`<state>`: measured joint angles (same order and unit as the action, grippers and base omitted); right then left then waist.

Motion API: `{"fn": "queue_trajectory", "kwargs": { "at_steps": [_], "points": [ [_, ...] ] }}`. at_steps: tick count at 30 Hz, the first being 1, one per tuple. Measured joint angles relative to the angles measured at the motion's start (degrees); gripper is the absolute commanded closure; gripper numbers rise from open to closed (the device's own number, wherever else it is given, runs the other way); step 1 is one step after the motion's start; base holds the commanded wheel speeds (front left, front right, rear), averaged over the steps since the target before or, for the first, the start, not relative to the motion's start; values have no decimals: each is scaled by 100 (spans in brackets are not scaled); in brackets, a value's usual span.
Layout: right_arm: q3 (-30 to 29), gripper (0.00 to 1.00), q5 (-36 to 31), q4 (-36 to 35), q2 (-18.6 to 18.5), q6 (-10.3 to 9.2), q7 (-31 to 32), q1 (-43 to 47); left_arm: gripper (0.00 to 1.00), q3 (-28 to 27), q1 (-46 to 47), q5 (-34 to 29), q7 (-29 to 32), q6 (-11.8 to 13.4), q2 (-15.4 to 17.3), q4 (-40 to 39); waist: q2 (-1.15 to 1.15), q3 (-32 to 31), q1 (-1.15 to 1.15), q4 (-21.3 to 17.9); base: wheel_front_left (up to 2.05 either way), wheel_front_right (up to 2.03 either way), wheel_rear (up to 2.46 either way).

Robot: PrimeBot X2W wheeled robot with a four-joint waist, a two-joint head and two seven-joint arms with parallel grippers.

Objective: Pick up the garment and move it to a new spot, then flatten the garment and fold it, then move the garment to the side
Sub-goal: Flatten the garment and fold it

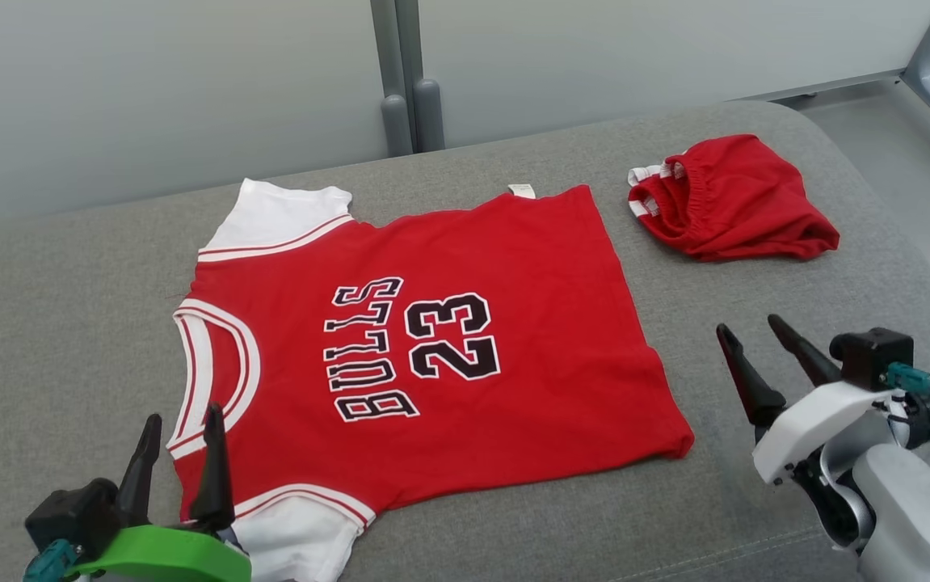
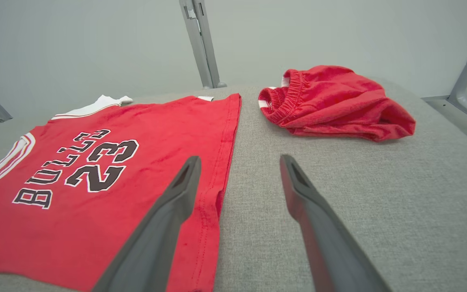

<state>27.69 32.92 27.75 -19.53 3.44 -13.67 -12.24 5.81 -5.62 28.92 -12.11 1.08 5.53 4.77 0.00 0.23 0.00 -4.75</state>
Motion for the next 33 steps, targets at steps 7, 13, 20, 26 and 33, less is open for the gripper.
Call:
{"fn": "queue_trajectory", "kwargs": {
  "at_steps": [7,13,20,26,33],
  "points": [
    [-133,0,-235,-378,-22,-210,-49,-309,0,234,119,-291,-55,69,-82,-201,0,-44,0,-65,0,0,0],
    [-238,0,-289,-756,146,-319,-60,-381,0,269,119,-431,-75,154,-93,-343,0,-77,0,-66,0,0,0],
    [-238,0,-509,-1193,403,-461,-67,-367,0,271,92,-477,-112,253,-118,-367,0,-137,0,-44,0,0,0],
    [-293,0,-542,-1339,622,-606,-67,-202,0,178,-79,-471,-114,357,-152,-364,0,-193,0,-27,0,0,0],
    [-282,0,-690,-1407,712,-657,-67,2,0,99,-188,-446,-163,409,-208,-360,0,-250,0,-17,0,0,0]
  ]
}}
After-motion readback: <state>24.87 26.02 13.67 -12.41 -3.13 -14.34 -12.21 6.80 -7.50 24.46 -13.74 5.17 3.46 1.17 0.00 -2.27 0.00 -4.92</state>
